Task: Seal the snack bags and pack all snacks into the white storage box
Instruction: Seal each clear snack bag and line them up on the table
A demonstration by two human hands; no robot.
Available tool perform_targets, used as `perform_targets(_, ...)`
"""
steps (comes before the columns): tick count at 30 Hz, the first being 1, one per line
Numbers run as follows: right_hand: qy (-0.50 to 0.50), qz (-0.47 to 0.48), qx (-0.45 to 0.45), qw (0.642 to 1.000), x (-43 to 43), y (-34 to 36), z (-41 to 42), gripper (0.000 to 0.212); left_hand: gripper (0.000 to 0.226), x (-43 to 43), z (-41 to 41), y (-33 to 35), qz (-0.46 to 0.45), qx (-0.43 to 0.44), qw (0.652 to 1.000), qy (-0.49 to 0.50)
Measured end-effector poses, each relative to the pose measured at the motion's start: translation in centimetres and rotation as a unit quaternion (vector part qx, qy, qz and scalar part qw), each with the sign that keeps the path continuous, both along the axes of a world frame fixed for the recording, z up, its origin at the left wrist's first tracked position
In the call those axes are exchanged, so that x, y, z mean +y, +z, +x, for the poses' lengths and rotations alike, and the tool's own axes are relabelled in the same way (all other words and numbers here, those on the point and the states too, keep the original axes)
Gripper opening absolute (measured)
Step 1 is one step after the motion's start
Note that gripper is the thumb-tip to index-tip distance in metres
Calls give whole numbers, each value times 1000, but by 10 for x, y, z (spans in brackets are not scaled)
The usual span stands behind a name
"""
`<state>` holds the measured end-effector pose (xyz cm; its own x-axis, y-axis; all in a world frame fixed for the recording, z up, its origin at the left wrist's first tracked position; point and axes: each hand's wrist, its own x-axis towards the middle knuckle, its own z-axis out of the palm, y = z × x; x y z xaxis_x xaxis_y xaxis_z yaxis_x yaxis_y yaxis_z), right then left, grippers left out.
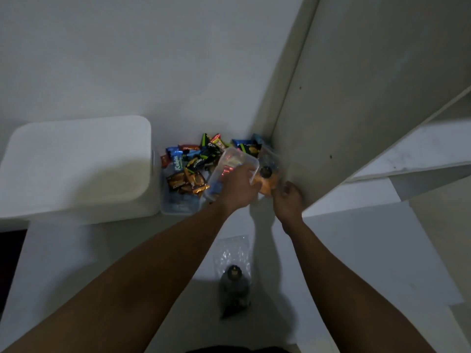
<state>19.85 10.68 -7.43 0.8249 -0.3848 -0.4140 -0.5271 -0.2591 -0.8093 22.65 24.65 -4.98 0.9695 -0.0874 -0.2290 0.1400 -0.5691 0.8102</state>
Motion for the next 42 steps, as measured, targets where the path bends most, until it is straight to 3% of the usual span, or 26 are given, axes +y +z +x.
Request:
perform_targets(3,-9,32,26,999,-3,-11,24,14,43,-12,45,2,41,-28,999,-8)
perform_targets(8,-58,109,57,991,1,-26,48,28,47,-33,90,-7,151,0,988,-43)
perform_targets(12,-67,114,56,990,2,-48,54,33,50,-38,103,-22,147,36,987,-48)
perform_targets(15,-88,106,30,990,4,-37,53,21,45,-42,100,-22,127,26,991,-24)
perform_targets(18,-107,94,-27,989,6,-21,49,13,46,-42,96,-22,62,-14,998,24)
perform_targets(21,-117,80,-88,986,11,-6,42,9,29,-38,87,-6,-52,-36,996,66)
perform_targets(24,-122,59,-136,981,12,6,40,36,13,-30,75,21,-140,-70,985,79)
perform_targets(29,-84,76,-194,975,20,64,30,24,37,-4,56,69,-198,-88,972,84)
perform_targets(34,-28,133,-250,959,29,119,21,23,13,36,35,124,-305,-46,947,87)
perform_targets(42,-9,174,-349,921,58,189,-2,17,17,78,-4,176,-332,-73,940,39)
